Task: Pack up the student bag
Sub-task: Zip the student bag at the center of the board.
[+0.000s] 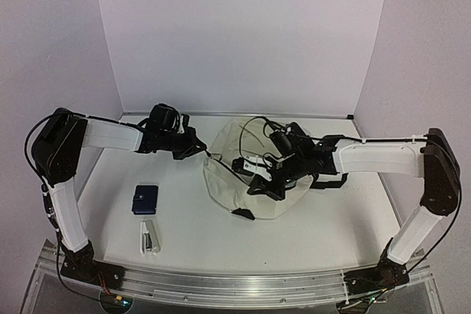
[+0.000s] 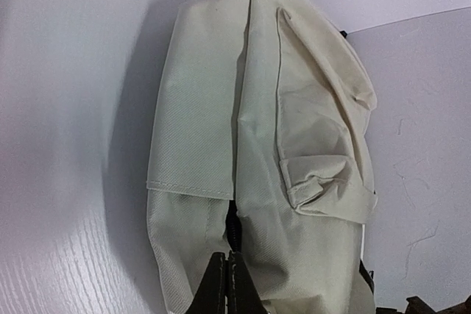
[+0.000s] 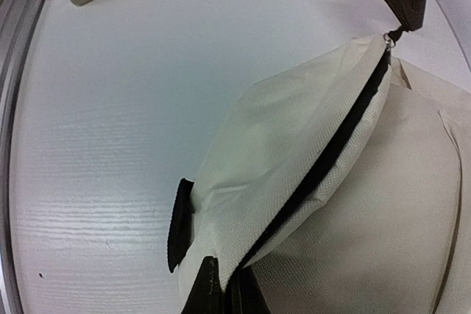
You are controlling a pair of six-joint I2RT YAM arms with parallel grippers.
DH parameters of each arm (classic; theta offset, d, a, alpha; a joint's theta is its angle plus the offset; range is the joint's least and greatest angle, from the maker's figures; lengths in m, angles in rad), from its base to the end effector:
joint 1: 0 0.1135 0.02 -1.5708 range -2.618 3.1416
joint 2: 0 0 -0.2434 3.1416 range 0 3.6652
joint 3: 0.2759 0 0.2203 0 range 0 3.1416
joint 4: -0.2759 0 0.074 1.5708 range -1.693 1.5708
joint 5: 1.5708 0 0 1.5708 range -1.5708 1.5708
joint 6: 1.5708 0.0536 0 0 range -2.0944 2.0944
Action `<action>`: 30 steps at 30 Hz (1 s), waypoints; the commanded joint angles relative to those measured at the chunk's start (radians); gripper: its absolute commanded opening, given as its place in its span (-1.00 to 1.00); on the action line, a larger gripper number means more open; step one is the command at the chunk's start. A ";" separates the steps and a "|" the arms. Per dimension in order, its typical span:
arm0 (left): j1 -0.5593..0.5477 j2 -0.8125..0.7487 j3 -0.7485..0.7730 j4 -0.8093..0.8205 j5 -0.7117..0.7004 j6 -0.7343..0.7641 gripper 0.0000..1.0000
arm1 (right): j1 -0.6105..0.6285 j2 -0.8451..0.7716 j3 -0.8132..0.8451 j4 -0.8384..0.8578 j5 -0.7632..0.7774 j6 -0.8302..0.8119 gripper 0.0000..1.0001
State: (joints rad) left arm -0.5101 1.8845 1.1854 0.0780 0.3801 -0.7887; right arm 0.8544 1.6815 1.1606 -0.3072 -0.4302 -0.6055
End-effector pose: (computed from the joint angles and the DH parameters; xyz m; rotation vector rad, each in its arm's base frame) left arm 0.3364 -0.2110 0.1825 -0.0970 2.3801 -1.1001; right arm 0.2088 0.2738 0.2116 -1.7412 1.6417 0.6322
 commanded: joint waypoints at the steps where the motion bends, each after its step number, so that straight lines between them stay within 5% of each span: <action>1: 0.046 -0.097 0.002 0.023 -0.058 0.043 -0.59 | 0.023 0.031 0.144 -0.107 -0.177 0.177 -0.32; 3: 0.038 -0.150 -0.044 0.022 -0.052 0.032 -0.15 | -0.028 0.034 0.188 -0.108 -0.183 0.225 0.25; 5: 0.009 -0.218 -0.091 0.003 -0.080 0.034 0.09 | -0.112 0.039 0.225 -0.108 -0.206 0.267 0.43; 9: -0.091 -0.313 -0.139 -0.107 -0.176 0.038 0.45 | -0.284 0.092 0.305 -0.117 -0.135 0.317 0.61; 18: -0.273 -0.351 -0.245 -0.106 -0.291 -0.124 0.81 | -0.464 0.283 0.443 -0.148 0.026 0.291 0.64; 24: -0.330 -0.235 -0.208 -0.090 -0.295 -0.173 0.68 | -0.488 0.391 0.490 -0.162 0.053 0.277 0.63; 30: -0.318 -0.218 -0.240 -0.034 -0.327 -0.205 -0.19 | -0.487 0.392 0.398 -0.202 -0.038 0.260 0.49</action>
State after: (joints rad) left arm -0.8440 1.6734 0.9425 -0.0058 0.1086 -0.9616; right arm 0.3668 2.0720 1.6097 -0.4454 -0.4245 -0.3282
